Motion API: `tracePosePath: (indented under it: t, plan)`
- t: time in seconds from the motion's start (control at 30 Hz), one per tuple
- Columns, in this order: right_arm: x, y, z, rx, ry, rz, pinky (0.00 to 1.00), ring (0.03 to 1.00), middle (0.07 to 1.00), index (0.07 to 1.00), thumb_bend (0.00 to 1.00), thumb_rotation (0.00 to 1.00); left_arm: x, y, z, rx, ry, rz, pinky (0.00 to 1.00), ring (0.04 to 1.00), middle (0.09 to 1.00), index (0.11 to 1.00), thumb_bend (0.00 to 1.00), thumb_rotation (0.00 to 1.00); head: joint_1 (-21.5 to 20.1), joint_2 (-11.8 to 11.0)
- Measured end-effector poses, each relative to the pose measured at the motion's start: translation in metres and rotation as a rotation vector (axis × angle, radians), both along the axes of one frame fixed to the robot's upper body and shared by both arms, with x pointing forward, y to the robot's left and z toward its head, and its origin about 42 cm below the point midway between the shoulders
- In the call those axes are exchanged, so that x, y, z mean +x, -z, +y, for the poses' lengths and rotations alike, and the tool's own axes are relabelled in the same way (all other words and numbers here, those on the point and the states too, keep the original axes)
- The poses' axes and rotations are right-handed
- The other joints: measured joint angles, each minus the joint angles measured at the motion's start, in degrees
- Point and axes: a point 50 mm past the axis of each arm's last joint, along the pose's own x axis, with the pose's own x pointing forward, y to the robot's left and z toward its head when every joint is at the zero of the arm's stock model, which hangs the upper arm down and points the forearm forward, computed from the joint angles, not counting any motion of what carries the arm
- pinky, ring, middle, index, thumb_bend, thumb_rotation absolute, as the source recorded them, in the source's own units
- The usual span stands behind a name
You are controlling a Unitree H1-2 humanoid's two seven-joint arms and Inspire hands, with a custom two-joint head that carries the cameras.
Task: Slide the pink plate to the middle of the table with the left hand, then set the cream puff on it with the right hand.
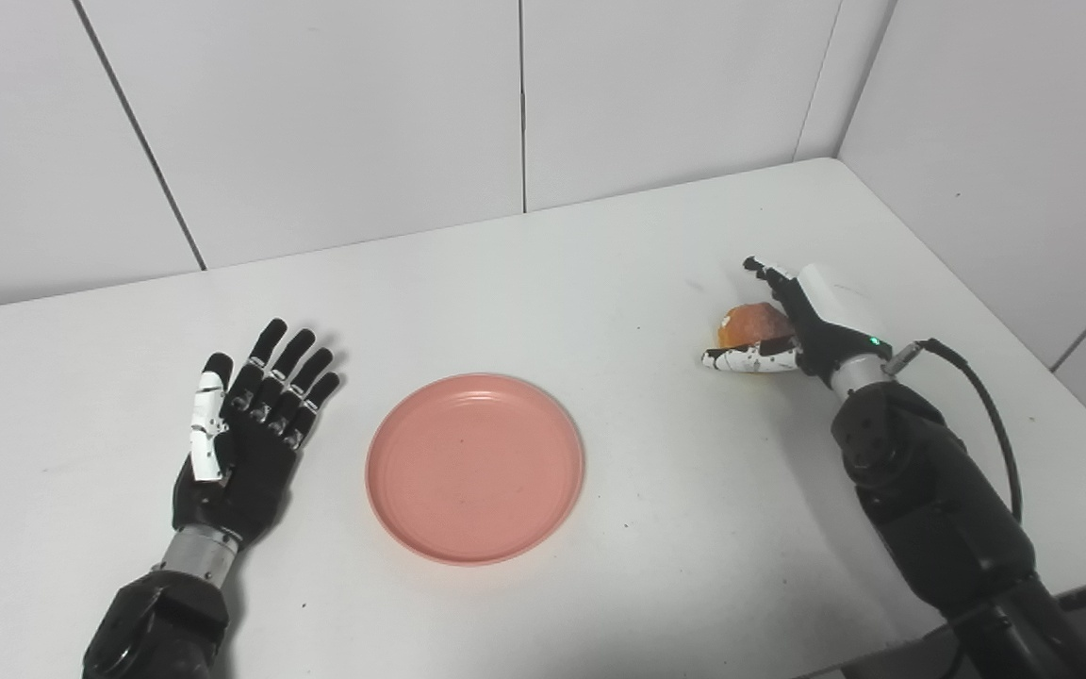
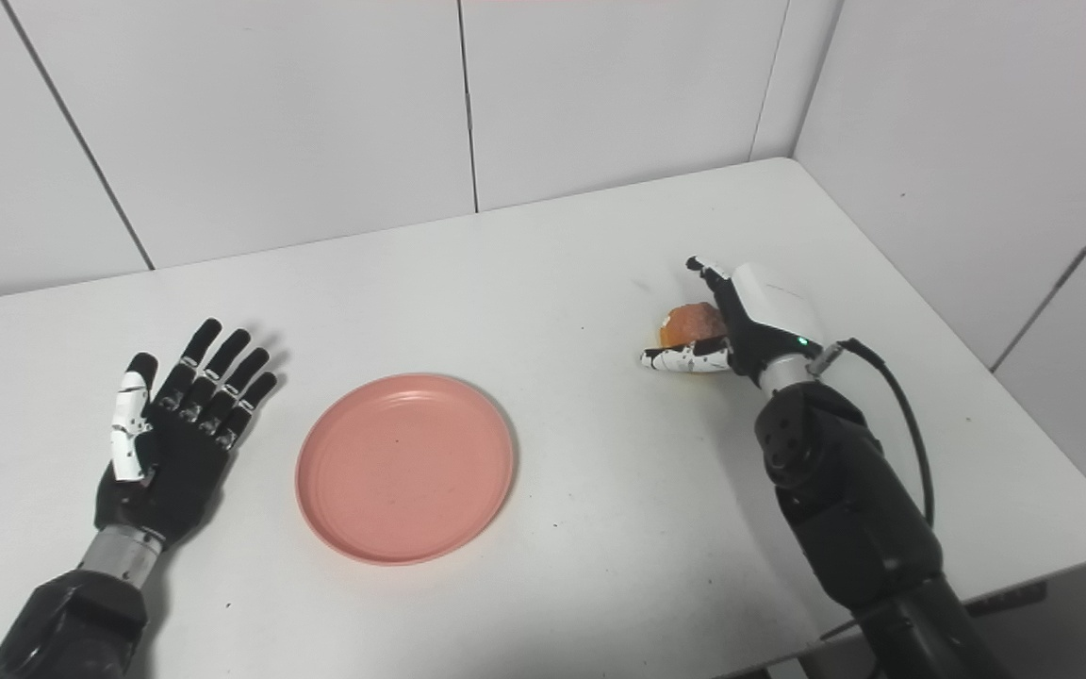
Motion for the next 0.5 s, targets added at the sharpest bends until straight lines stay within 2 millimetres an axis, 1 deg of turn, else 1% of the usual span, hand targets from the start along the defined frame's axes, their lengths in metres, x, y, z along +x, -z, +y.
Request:
tracePosePath:
  t: [0.07, 0.13, 0.17, 0.2, 0.23, 0.27, 0.3, 0.33, 0.4, 0.5]
  plan:
    - [-0.0002, -0.0005, -0.001, 0.0, 0.002, 0.005, 0.71, 0.831, 0.864, 0.851, 0.93, 0.4, -0.0005, -0.0003, 0.0, 0.001, -0.002, 0.001, 0.94, 0.919, 0.933, 0.941, 0.42, 1.0, 0.0, 0.0]
    - [-0.0006, -0.0018, -0.0008, 0.003, 0.001, 0.011, 0.66, 0.787, 0.826, 0.832, 0.92, 0.39, -0.0016, -0.0007, 0.0001, 0.003, -0.006, 0.001, 0.95, 0.921, 0.935, 0.942, 0.43, 1.0, 0.0, 0.1]
    - [-0.0009, -0.0028, -0.0004, 0.006, 0.001, 0.013, 0.49, 0.608, 0.683, 0.808, 0.89, 0.37, -0.0018, -0.0013, -0.0002, 0.003, -0.006, 0.0, 0.95, 0.923, 0.937, 0.946, 0.43, 1.0, 0.0, 0.2]
    - [-0.0011, -0.003, -0.0005, 0.008, 0.003, 0.016, 0.43, 0.541, 0.627, 0.79, 0.87, 0.36, -0.0018, -0.0014, -0.0003, 0.004, -0.006, -0.001, 0.95, 0.924, 0.939, 0.948, 0.43, 1.0, 0.0, 0.2]
    - [-0.0009, -0.0036, -0.0011, 0.008, 0.007, 0.014, 0.42, 0.515, 0.601, 0.746, 0.83, 0.31, -0.0019, -0.0014, -0.0005, 0.004, -0.005, -0.001, 0.95, 0.924, 0.939, 0.948, 0.43, 1.0, 0.1, 0.3]
    - [0.0, -0.0053, -0.0019, 0.009, 0.009, 0.011, 0.42, 0.517, 0.602, 0.739, 0.83, 0.31, -0.0019, -0.0014, -0.0006, 0.006, -0.004, -0.001, 0.95, 0.924, 0.939, 0.948, 0.43, 1.0, 0.1, 0.3]
    - [0.0001, -0.0065, -0.0037, 0.008, 0.009, 0.014, 0.44, 0.53, 0.597, 0.685, 0.78, 0.24, -0.0019, -0.0014, -0.0007, 0.007, -0.002, -0.001, 0.95, 0.922, 0.936, 0.943, 0.43, 1.0, 0.1, 0.3]
    - [0.0001, -0.0069, -0.0057, 0.005, 0.008, 0.019, 0.45, 0.523, 0.577, 0.593, 0.66, 0.19, -0.0019, -0.0014, -0.0007, 0.008, -0.001, -0.001, 0.94, 0.92, 0.933, 0.939, 0.43, 1.0, 0.2, 0.4]
    - [0.0009, -0.0078, -0.0082, -0.004, 0.008, 0.021, 0.42, 0.492, 0.546, 0.516, 0.55, 0.15, -0.0019, -0.0019, 0.0002, 0.011, -0.001, -0.003, 0.94, 0.923, 0.936, 0.943, 0.43, 1.0, 0.2, 0.4]
    - [0.0018, -0.0049, -0.0089, -0.018, 0.015, 0.021, 0.35, 0.428, 0.499, 0.492, 0.51, 0.14, -0.0021, -0.0017, -0.0004, 0.013, 0.001, -0.002, 0.94, 0.923, 0.935, 0.944, 0.43, 1.0, 0.4, 0.5]
